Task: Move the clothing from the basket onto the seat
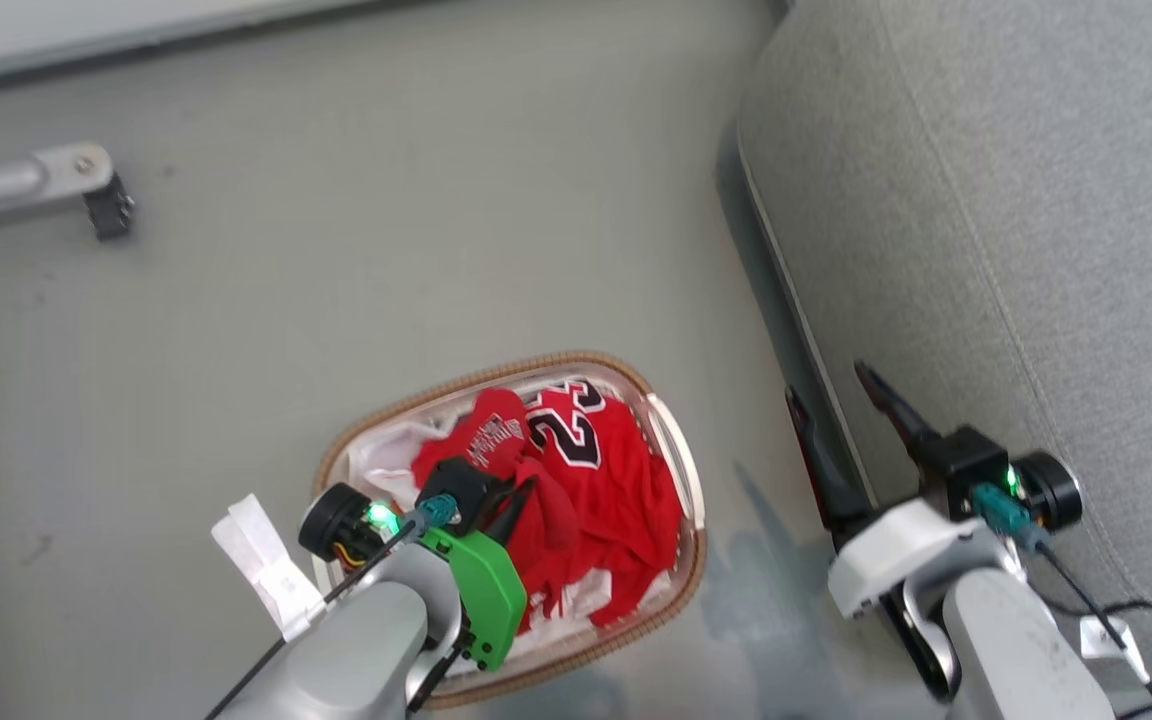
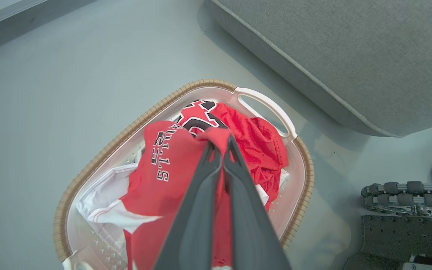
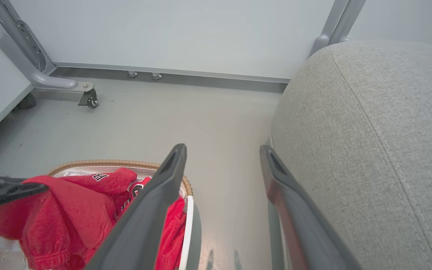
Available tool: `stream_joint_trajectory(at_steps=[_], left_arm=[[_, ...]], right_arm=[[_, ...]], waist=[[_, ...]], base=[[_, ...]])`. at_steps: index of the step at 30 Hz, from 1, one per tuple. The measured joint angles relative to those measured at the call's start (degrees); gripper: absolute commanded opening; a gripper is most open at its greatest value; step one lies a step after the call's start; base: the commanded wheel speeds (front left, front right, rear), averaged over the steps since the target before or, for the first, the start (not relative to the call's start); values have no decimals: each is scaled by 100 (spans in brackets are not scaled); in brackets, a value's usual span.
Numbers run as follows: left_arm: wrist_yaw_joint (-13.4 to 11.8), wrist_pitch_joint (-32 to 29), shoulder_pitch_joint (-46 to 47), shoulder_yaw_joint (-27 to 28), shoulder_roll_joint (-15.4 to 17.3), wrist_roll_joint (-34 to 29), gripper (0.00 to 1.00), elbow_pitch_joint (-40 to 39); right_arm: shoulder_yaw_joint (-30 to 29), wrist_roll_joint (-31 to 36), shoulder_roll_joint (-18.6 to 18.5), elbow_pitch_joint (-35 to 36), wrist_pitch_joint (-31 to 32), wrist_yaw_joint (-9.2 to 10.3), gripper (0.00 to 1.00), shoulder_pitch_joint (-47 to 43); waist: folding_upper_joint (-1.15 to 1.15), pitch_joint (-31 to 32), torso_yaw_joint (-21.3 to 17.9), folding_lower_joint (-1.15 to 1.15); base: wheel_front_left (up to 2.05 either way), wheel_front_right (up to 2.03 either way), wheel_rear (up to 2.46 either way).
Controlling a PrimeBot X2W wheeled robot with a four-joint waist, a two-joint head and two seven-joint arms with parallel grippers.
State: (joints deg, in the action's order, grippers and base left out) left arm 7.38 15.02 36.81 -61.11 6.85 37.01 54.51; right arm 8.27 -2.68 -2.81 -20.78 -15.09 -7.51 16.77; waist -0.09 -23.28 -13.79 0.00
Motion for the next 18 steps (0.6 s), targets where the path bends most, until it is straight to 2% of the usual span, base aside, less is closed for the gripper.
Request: stream_joint_trajectory(at_steps=[13, 15, 18], left_arm=[[-83, 1, -869, 1335, -90, -806, 0, -1707], [-82, 7, -870, 1518, -141, -945, 0, -2019], [-74, 11, -871, 1657, -196, -1103, 0, -2324]], right_arm=[[-162, -254, -5, -119, 1, 0, 100, -1190], [77, -348, -10, -31, 0, 0, 100, -1206], [797, -532, -142, 256, 0, -1, 100, -1160]], waist=[[0, 1629, 468, 0], [0, 1815, 565, 0], [0, 1987, 740, 0]], base=[[0, 0, 0], [0, 0, 0], [0, 0, 0]])
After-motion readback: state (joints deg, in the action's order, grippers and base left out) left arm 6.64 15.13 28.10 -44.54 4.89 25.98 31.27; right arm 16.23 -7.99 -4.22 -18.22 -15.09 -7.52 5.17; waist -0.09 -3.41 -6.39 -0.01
